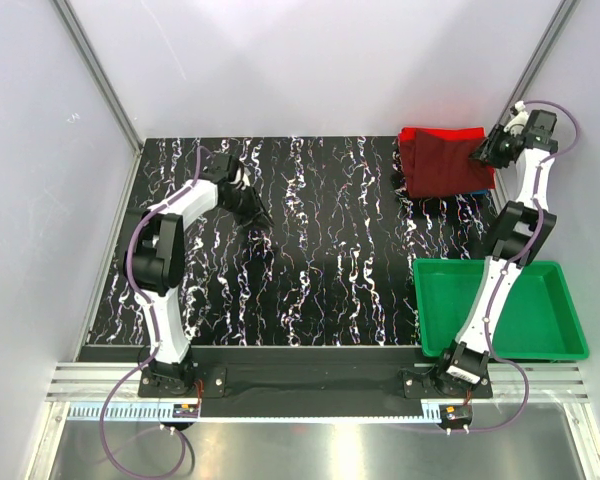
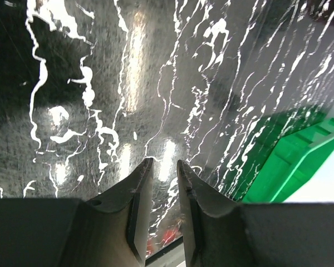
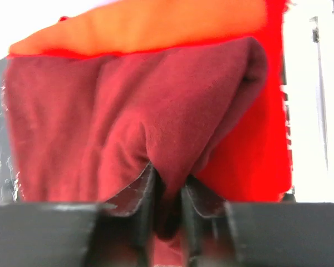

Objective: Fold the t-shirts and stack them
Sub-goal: Neatly place the folded tshirt to the corner

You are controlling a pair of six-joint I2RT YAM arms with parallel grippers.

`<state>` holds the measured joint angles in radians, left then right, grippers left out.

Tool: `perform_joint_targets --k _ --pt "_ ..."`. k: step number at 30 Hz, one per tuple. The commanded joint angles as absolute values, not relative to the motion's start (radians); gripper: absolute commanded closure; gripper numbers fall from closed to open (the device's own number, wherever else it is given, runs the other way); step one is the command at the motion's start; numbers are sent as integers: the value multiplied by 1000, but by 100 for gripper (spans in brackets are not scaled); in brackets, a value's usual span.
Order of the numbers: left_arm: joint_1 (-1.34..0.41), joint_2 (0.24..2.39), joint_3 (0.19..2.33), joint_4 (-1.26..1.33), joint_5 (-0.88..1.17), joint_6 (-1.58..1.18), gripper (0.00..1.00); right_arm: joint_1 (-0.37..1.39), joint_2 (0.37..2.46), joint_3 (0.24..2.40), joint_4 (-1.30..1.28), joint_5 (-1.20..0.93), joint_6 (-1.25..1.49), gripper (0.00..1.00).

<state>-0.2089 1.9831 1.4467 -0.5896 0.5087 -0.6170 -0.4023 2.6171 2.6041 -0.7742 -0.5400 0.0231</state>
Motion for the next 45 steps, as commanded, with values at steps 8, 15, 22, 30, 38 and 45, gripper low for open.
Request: perform_joint_targets --k 8,15,22,30,38,45 --pt "-222 1956 1508 -615 471 -603 71 -397 2507 2619 -673 -322 130 32" --pt "-229 1967 1529 -571 483 -632 71 -353 2372 2496 -644 -331 207 32" --pt "-239 2023 1603 -479 506 -681 71 -241 2349 2524 -689 -288 216 24" --pt "-258 2040 1637 -492 523 -680 71 -89 2454 2520 -618 -140 158 24" --pt "-256 2003 1549 -512 508 -638 71 -68 2529 2551 -587 29 111 29" --pt "-256 2019 1562 -518 508 -632 71 -49 2576 2560 -568 31 97 31"
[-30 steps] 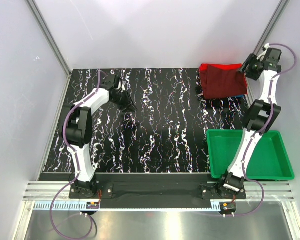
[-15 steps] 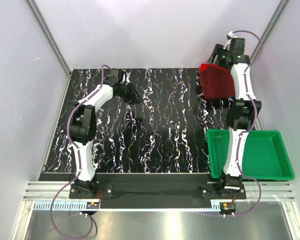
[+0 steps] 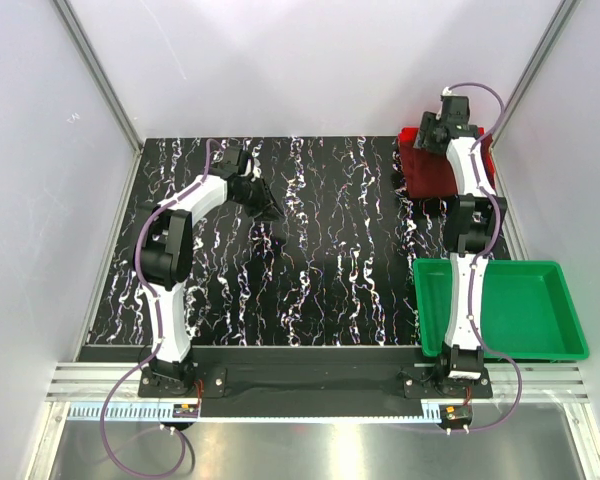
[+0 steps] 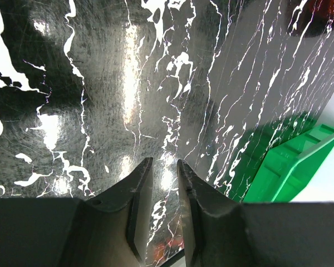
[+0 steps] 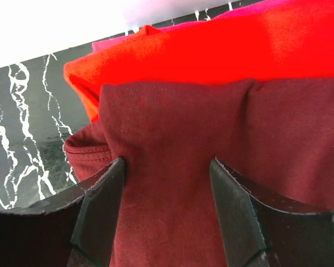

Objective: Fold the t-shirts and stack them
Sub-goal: Neatly place the folded tshirt to the corner

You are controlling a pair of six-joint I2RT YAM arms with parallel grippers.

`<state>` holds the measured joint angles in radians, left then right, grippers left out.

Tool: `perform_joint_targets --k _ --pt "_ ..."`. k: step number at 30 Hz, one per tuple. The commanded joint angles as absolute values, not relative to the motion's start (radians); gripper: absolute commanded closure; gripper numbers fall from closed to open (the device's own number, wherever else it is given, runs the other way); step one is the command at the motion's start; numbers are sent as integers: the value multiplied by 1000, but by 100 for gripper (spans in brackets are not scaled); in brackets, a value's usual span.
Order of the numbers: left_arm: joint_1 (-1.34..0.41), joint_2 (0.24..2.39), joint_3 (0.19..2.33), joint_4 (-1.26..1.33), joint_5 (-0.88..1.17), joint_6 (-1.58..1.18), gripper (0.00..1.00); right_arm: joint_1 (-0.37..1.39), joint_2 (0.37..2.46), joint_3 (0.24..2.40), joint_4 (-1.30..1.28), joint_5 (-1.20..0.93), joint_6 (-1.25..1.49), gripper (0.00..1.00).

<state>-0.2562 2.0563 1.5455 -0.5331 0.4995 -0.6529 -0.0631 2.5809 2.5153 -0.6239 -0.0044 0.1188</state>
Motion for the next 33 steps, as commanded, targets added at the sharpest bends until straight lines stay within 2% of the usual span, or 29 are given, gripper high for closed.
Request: perform_joint_targets --k 1,16,27,30,33 --pt "-256 2020 1563 -523 506 -627 71 -46 2579 2557 -565 26 100 31" --pt "-256 2025 1537 -515 509 -630 73 -6 2536 2497 -442 78 143 31" --pt "-256 2032 1529 -529 522 -621 73 25 2588 2526 -492 155 101 47" --pt "-255 2036 1536 -532 520 -620 73 32 2603 2556 -518 176 87 47" --pt "-255 2033 1540 -537 523 -618 74 49 2583 2545 -512 230 81 36"
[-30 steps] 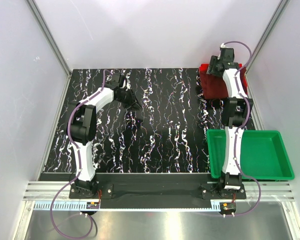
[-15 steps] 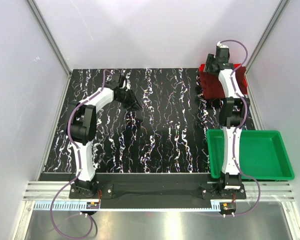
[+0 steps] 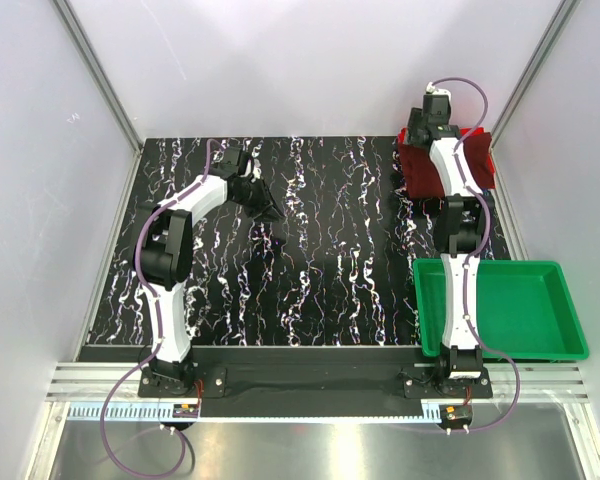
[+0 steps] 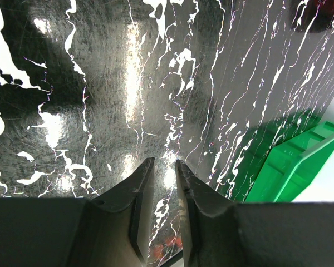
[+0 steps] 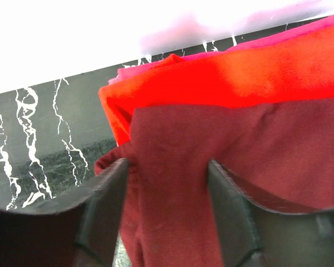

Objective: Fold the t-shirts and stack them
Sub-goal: Neatly place the folded tshirt to the corner

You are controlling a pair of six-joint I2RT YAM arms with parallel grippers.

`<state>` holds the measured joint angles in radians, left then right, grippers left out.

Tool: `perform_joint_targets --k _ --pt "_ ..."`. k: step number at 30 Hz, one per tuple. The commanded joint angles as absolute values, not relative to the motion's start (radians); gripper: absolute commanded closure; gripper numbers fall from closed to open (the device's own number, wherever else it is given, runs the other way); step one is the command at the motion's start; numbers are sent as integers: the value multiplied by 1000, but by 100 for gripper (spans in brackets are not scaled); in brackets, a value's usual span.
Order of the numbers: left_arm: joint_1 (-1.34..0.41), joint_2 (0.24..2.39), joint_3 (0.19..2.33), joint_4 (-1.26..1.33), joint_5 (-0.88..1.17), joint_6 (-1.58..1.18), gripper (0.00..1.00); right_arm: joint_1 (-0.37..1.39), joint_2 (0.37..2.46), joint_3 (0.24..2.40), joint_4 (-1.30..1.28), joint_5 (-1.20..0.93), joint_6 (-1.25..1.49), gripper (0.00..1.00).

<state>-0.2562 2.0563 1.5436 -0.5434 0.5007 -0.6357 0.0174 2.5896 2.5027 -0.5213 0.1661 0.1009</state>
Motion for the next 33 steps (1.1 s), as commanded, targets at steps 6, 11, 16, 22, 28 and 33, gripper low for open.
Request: perform_joint_targets --k 6,11,16,22,28,33 --pt "-255 2010 1509 -522 529 -624 74 80 2522 2502 -496 328 40 28" --pt "-255 1990 1473 -492 537 -635 74 90 2504 2502 -491 393 20 33" --pt "-255 1980 1450 -486 541 -632 74 97 2487 2482 -492 428 12 37" --pt "-255 1973 1445 -488 541 -634 74 110 2473 2464 -479 449 5 34" --pt "-255 1968 1427 -477 545 -640 74 133 2453 2431 -437 472 -37 28" --pt "-255 1957 1407 -457 551 -652 74 133 2465 2439 -439 463 -34 37"
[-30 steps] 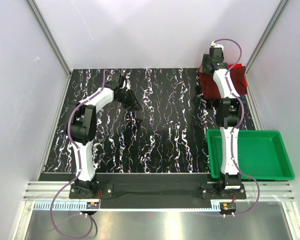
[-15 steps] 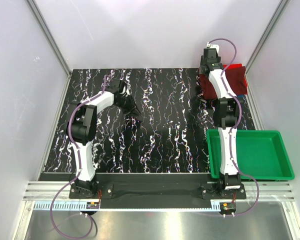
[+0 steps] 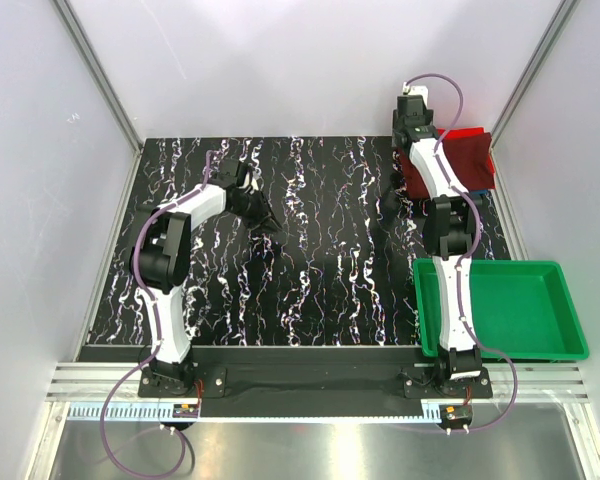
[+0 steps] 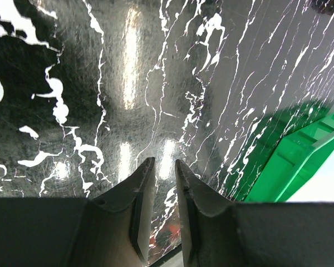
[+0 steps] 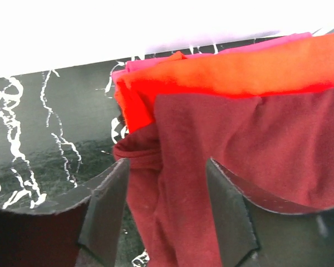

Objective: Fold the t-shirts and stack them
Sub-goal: Neatly place the folded tshirt to the corner

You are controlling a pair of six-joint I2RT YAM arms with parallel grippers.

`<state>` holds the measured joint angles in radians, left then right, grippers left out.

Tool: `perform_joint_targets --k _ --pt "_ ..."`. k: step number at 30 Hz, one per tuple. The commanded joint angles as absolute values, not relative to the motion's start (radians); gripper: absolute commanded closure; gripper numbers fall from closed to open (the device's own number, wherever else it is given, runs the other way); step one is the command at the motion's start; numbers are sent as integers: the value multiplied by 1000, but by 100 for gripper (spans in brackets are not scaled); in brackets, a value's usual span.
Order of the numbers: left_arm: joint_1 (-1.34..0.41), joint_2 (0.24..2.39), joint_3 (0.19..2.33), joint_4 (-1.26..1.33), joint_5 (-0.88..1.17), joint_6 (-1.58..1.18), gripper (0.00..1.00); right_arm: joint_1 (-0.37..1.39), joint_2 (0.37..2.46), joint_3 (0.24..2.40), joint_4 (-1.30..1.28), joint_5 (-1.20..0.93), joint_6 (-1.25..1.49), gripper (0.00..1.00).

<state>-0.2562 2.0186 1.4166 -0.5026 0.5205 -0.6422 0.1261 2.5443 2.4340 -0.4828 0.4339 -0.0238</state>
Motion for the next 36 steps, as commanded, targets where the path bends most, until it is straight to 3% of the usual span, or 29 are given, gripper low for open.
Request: perform_joint_targets --k 1,5,22,25,30,34,36 --pt "-255 1959 1407 -459 551 -650 74 133 2473 2439 -439 462 -32 38" --pt "-255 1959 1407 -466 549 -644 74 133 2508 2462 -471 466 -32 48" --pt "-242 1971 1416 -483 549 -629 75 130 2579 2474 -483 508 -25 46" --pt "-241 1968 1411 -488 543 -624 75 127 2583 2474 -474 508 -25 51" --pt "-241 1968 1408 -485 551 -627 75 126 2563 2484 -472 503 -29 87" --pt "-241 1968 1428 -482 555 -640 75 127 2498 2467 -463 416 -44 100" --pt "-241 1968 1433 -468 564 -655 75 130 2465 2428 -446 394 -57 100"
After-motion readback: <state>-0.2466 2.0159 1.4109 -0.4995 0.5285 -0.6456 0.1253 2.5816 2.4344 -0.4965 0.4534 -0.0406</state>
